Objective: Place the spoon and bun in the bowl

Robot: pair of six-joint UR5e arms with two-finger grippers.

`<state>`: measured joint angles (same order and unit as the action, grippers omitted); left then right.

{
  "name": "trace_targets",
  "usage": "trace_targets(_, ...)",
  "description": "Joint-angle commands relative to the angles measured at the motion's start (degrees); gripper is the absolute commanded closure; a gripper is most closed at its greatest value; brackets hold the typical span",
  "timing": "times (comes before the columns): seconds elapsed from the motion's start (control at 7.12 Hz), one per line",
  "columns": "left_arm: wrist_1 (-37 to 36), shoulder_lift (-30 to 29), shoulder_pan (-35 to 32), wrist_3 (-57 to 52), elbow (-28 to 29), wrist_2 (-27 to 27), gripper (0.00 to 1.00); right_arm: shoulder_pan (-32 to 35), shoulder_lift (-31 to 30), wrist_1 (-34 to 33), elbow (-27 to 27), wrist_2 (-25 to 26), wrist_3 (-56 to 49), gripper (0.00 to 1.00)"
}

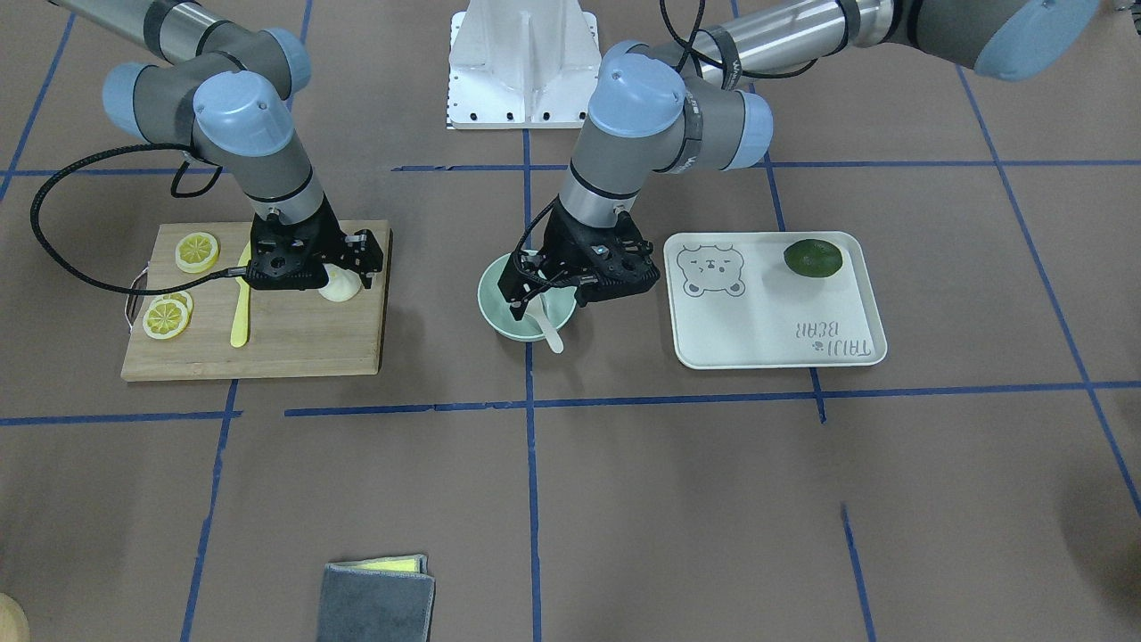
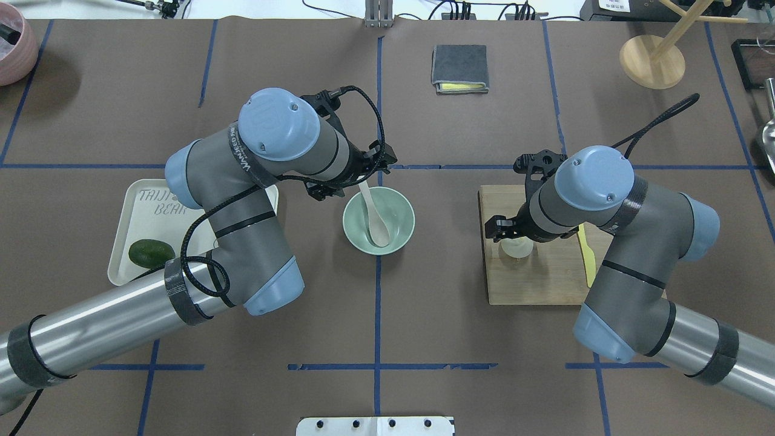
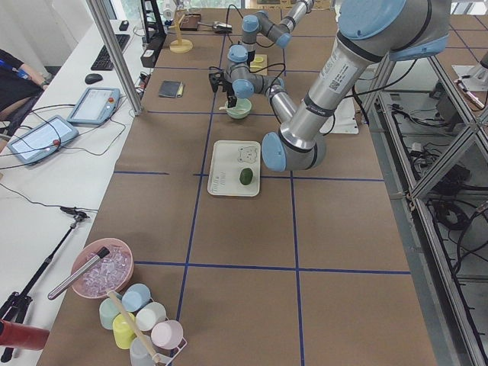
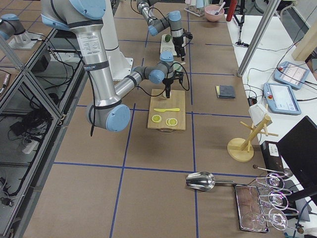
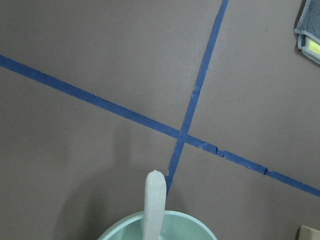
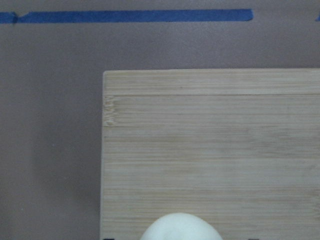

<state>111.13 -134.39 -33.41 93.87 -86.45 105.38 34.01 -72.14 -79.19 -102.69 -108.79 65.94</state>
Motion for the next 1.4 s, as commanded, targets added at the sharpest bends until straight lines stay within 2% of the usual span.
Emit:
trace_targets(0.0,-0.1,0.1,-0.6,0.0,-0.2,0.0,0.00,-0.1,0.0,0.0,-0.1,-0.2,0.1,0.72)
trace_targets(0.14,-0.3,0.1,-0.9,0.0,-0.3,0.0,0.00,0.0,0.0,0.0,-0.5,-0.5,0.0,1.00)
trace_targets(0.42,-0.9,0.4,-2.3,0.1,-1.9,0.3,0.00,0.1,0.0,-0.1,-1.3,-0.5,-0.1,1.00)
trace_targets(0.7,-8.6,3.0,-6.0,-2.8,-8.0,2.3,0.00,0.5,-0.1,-0.5,-4.1,-0.5,-0.1,1.00)
trace_targets(0.84,-13.1,6.1,-8.6,-10.5,-12.3,4.4,0.00,1.1,0.1,-0.5,-5.1,-0.4,0.0,1.00)
trace_targets(0.98,-14.5,8.8,-10.5,-15.3,-14.5,4.6,0.00,1.7,2.0,-0.6,-5.2,-0.3,0.2,1.00)
trace_targets(1.26,-17.9,11.8,-13.3,-25.0,-16.5,4.6,0.00,1.6,6.6,-0.7,-4.8,-0.1,0.5,1.00)
